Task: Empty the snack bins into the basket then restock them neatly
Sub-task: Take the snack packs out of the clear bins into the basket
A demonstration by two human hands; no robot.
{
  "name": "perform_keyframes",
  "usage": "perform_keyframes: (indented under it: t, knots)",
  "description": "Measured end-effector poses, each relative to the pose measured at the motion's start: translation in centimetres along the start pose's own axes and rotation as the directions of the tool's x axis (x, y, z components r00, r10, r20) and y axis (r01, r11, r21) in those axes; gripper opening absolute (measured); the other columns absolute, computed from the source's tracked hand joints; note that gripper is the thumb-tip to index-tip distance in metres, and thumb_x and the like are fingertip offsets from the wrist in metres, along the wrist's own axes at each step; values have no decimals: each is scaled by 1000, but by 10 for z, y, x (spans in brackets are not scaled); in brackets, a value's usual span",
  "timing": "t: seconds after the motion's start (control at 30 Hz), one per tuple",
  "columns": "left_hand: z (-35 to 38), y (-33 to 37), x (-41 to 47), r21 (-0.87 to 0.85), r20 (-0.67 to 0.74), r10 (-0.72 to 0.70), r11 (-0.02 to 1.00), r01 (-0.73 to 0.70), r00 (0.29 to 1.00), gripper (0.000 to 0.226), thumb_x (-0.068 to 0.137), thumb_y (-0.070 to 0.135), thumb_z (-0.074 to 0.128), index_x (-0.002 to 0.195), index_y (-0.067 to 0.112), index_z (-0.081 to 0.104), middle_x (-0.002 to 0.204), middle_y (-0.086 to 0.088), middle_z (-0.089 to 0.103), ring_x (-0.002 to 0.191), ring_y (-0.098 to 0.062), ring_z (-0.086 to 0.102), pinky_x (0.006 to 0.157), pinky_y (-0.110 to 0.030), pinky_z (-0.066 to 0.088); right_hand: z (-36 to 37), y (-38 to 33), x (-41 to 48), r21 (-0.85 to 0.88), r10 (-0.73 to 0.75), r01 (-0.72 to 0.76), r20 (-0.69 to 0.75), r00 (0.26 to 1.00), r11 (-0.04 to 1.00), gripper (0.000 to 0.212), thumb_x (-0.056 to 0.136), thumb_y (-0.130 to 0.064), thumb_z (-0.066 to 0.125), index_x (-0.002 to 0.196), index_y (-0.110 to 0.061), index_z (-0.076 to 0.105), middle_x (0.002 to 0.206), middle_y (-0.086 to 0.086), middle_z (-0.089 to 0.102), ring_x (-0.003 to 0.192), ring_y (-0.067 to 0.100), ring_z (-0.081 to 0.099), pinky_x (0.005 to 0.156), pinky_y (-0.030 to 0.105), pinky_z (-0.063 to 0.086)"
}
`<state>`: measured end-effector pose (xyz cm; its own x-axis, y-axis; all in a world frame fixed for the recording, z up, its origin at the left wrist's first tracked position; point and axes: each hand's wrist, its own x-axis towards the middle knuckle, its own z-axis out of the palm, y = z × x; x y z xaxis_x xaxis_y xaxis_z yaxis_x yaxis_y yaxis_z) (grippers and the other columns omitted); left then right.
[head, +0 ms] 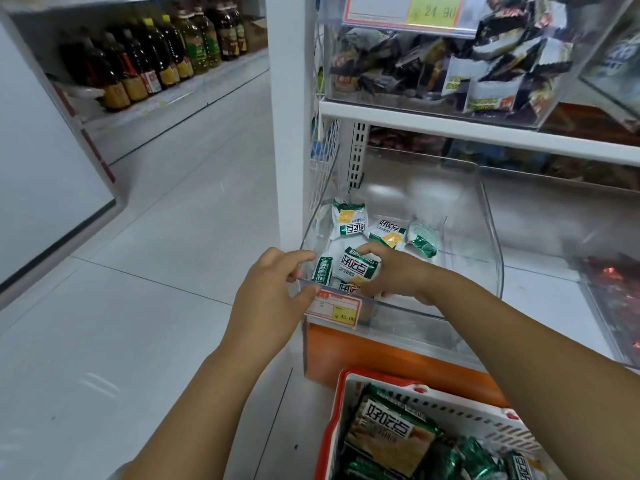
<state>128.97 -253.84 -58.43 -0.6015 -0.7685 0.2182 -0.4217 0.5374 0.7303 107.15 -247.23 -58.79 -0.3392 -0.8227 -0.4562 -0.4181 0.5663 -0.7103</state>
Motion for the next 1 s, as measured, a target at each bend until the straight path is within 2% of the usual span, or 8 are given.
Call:
perform_keyframes:
  t: [0.13,0.23,0.4,0.53,0.73,0.83,0.9,1.0]
  knots:
    - [-1,1,1,22,-19,11,1000,-11,1000,45,85,21,74,126,33,61,93,12,52,90,-9,53,80,-26,53,1,-4,-11,46,-24,28,-89,996,999,67,77,-6,78,127,-35,46,96,0,58,71,18,59,66,32,56]
    - [0,10,0,45,-33,67,997,-65,997,43,86,21,73,125,33,61,95,13,54,86,-6,52,70,-13,43,-10,-5,-32,31,-106,120,-288,952,992,62,76,-9,79,121,-38,48,110,2,66,74,21,68,63,35,59]
    - [19,36,10,-78,57,94,993,-90,994,43,88,18,70,127,32,60,107,16,58,94,0,57,78,-9,46,-49,-7,-96,85,-184,286,-585,790,955,56,75,-12,81,113,-38,48,101,-11,63,67,-1,63,47,7,42]
    - [50,54,45,-2,210,80,997,-81,975,51,90,25,69,138,26,52,131,2,54,111,-10,56,94,-25,47,-74,13,-132,243,-107,374,-698,708,895,55,71,-12,83,112,-33,52,93,-14,69,70,0,66,67,25,56]
    - [120,63,108,161,393,-36,986,-31,919,52,90,32,68,136,13,53,140,-13,49,124,-27,51,100,-28,40,-93,67,-150,423,65,400,-749,660,813,55,73,-5,80,119,-23,54,95,-3,71,79,17,68,71,34,55]
    - [147,61,133,246,390,-106,969,7,915,69,86,59,61,136,12,51,137,-19,53,124,-33,51,101,-37,44,-96,89,-150,474,102,389,-726,680,790,52,76,-3,77,119,-22,54,91,-5,71,73,10,69,65,28,55]
    - [160,64,145,358,382,-195,932,50,903,90,79,80,46,145,18,41,149,-22,41,139,-37,35,110,-42,35,-99,98,-147,495,117,373,-710,695,785,51,76,-3,76,117,-25,55,94,-5,72,77,13,71,68,31,56]
    - [177,70,153,490,374,-274,870,62,886,91,78,84,40,148,26,37,152,-21,37,141,-39,31,111,-43,33,-102,108,-141,505,127,343,-686,716,792,50,76,-2,77,113,-27,55,99,-4,72,82,16,70,69,34,57]
